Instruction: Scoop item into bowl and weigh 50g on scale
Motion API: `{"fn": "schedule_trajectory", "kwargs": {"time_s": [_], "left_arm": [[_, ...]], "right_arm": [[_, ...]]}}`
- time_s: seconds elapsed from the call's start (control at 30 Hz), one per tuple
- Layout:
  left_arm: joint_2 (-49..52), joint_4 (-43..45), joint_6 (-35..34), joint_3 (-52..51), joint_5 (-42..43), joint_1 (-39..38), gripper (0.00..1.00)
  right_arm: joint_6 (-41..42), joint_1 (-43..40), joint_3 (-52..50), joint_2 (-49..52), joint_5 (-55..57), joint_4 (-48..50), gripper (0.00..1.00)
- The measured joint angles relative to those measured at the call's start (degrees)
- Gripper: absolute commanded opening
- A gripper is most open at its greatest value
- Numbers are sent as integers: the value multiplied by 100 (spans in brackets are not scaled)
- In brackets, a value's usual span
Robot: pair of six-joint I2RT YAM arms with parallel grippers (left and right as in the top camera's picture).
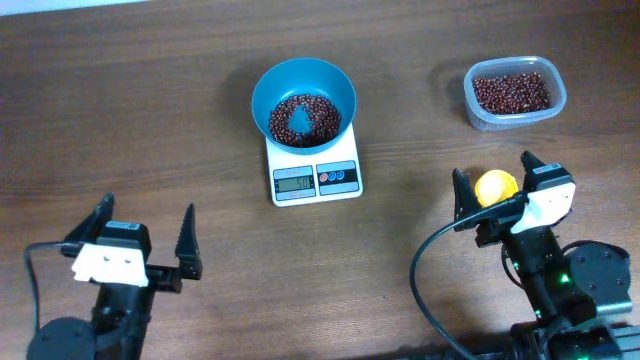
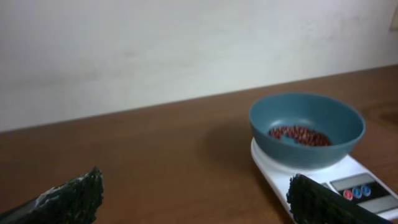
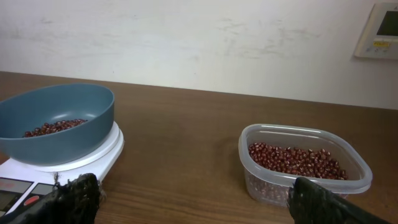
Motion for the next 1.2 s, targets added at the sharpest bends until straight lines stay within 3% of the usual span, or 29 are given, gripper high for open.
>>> {"fn": "schedule_trajectory", "kwargs": {"time_s": [0.27, 0.6, 1.2], "left_arm": [[0, 824, 0, -658, 17, 0, 99], [0, 592, 0, -658, -37, -457, 99], [0, 592, -470, -658, -79, -470, 99]], "right_arm": [[-2, 0, 0, 0, 0, 0, 99], [0, 0, 0, 0, 0, 0, 99], [-2, 0, 0, 0, 0, 0, 99]]}}
